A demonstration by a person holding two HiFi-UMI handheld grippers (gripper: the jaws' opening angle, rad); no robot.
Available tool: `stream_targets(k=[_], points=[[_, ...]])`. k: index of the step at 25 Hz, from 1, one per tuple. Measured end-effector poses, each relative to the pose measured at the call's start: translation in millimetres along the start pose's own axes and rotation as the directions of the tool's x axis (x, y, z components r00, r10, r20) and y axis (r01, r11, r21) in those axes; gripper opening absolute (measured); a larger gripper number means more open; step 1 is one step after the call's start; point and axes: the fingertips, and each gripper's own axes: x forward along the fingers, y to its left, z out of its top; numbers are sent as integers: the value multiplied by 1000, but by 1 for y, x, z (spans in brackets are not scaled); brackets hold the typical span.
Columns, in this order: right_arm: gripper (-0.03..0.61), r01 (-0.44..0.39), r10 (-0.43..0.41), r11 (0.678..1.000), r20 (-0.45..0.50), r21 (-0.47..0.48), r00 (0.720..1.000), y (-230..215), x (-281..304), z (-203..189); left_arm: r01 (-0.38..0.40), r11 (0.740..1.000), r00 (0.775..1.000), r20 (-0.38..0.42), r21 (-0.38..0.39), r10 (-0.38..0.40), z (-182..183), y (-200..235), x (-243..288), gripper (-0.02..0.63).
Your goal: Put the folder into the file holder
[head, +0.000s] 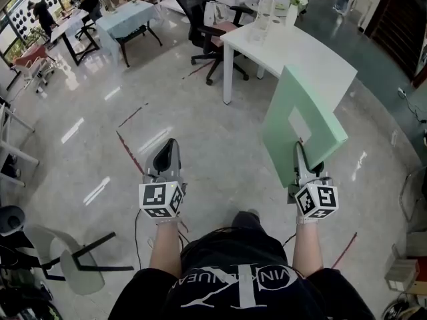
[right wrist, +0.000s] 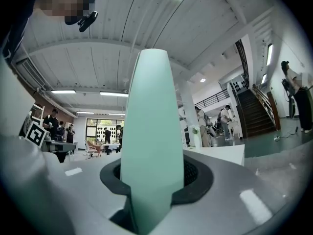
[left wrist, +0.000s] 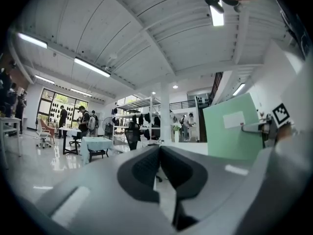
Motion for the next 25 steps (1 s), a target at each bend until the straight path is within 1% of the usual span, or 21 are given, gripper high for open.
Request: stream_targets(k=[5, 10, 15, 21, 25], points=[[169, 11, -11, 1000, -4, 2, 1000, 0, 2, -1, 1, 1000, 1000, 0, -9, -1, 0, 3, 2, 0], [170, 11, -12, 1000, 15, 25, 1000, -3, 1, -4, 14, 1000, 1000, -6, -12, -14, -6, 2, 7, 0], [173, 15, -16, 999, 21, 43, 1000, -7, 20, 3, 13, 1000, 1000, -4, -14, -13, 2, 10, 21, 0], [174, 22, -23, 998, 19, 66, 1000, -5, 56, -8, 30, 999, 999, -16, -23, -30, -6, 27, 52, 0], [174, 47, -49, 996, 15, 77, 999, -9, 85, -12, 59, 998, 998, -22, -22, -59, -6, 38, 89, 0]])
